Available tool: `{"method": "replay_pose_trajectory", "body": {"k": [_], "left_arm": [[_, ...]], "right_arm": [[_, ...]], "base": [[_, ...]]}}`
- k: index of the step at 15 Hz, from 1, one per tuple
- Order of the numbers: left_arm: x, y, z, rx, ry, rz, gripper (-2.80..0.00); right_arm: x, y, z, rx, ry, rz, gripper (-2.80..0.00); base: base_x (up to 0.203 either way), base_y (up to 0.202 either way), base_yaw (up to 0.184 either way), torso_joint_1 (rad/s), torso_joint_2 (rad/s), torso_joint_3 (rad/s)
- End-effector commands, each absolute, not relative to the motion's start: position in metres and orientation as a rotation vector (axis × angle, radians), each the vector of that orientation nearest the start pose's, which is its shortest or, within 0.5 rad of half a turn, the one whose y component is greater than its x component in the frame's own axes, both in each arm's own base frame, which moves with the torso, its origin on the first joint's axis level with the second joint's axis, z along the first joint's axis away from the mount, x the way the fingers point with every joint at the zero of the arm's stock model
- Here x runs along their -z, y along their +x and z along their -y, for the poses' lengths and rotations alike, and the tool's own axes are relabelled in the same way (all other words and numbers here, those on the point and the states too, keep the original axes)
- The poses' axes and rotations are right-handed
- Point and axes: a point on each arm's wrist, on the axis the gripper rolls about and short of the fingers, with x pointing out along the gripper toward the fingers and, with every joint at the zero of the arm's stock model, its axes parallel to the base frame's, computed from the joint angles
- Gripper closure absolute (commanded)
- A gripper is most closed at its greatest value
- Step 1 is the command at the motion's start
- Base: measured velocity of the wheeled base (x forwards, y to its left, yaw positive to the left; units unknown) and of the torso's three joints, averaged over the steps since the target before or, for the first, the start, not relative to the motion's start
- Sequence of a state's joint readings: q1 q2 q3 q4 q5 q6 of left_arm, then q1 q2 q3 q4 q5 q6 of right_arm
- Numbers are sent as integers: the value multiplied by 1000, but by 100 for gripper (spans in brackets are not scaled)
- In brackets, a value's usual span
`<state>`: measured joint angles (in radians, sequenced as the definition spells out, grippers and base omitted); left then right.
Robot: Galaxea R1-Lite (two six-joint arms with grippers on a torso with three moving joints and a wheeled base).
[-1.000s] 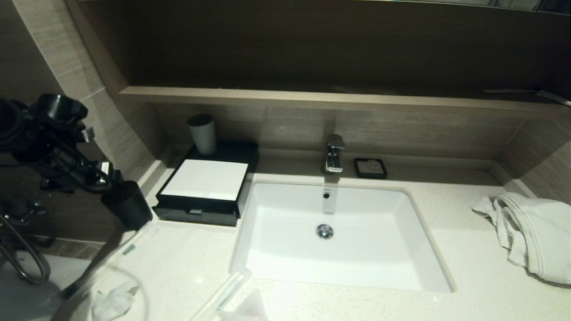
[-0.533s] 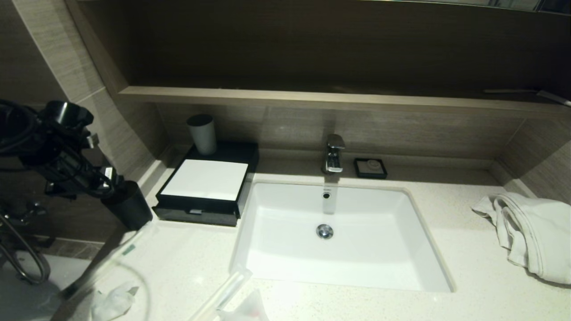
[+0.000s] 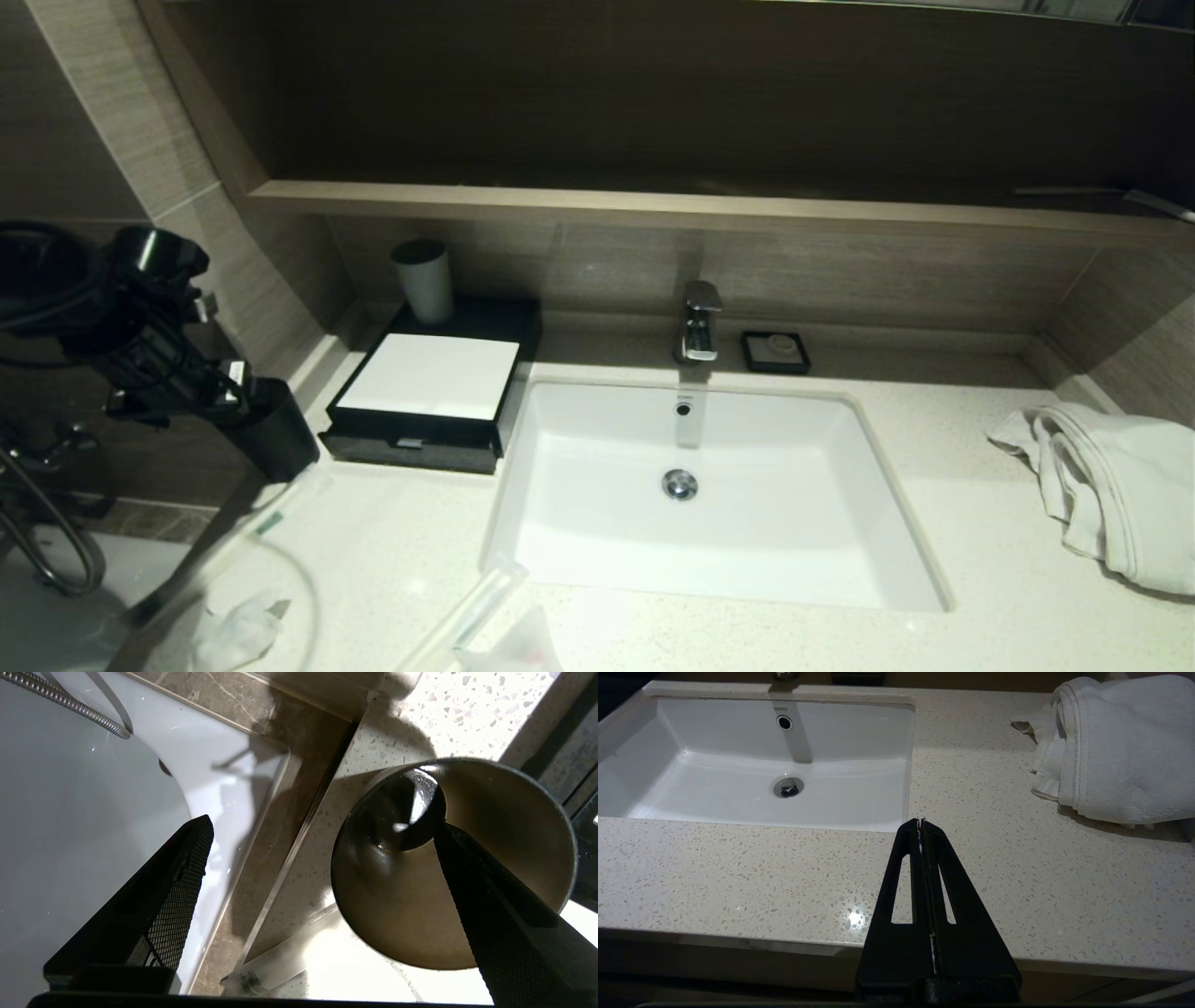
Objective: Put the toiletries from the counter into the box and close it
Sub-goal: Pick up the cup
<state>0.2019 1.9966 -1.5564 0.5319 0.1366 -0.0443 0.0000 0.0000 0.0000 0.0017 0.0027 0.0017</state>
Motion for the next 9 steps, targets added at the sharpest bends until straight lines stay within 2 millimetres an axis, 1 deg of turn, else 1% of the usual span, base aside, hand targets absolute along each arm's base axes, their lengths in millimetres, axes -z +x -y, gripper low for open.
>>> {"method": "replay_pose_trajectory", "body": {"k": [1,9], "left_arm": [[-178,368,-79,-336,-74,-979,-280],[-166,374,-81,-336,-74,-1008,-280]], "right_arm": [[-75,-23,0,-3,2,-2,0],[-75,-23,0,-3,2,-2,0]], "base": [[0,0,0,0,0,0],[0,0,0,0,0,0]]}}
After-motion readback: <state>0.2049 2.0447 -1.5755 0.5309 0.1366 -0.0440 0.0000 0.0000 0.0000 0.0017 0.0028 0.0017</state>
